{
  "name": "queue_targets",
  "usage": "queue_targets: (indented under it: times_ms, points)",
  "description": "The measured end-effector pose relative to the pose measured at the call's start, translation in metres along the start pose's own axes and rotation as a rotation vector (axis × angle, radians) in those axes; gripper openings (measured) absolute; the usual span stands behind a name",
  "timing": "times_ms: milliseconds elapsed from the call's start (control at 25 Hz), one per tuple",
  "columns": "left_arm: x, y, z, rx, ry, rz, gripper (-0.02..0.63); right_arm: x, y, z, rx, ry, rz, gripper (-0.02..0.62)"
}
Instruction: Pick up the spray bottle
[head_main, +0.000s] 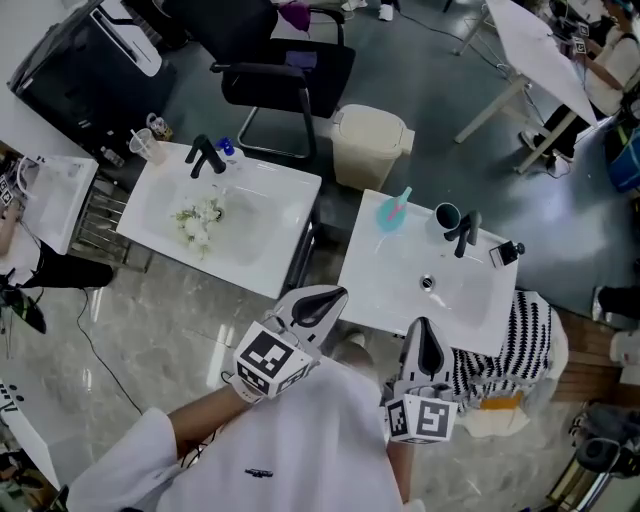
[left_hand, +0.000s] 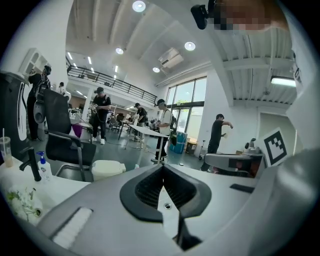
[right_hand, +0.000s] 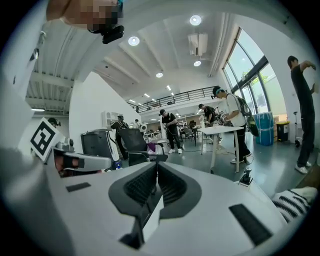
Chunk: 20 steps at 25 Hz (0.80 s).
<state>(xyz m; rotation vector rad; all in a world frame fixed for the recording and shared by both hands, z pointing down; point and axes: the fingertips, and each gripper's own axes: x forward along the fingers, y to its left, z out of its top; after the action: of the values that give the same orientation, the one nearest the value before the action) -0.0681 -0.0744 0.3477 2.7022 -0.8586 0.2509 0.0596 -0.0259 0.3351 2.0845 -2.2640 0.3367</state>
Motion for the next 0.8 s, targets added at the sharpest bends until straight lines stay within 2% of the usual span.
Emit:
queue_targets:
  times_ms: [160, 520, 800]
  points:
    - [0.013, -0.004, 0.005, 0.008, 0.007, 0.022, 0.003, -0.002, -0.016, 0.001, 0.007, 0.007, 0.016, 0.008]
    - [0.038, -0.012, -0.006, 0.034, 0.051, 0.003, 0.003, 0.010, -0.032, 0.006, -0.004, -0.024, 0.011, 0.008]
    - [0.061, -0.004, -0.004, 0.082, 0.067, 0.065, 0.005, 0.022, -0.045, 0.008, 0.006, -0.042, 0.002, 0.008]
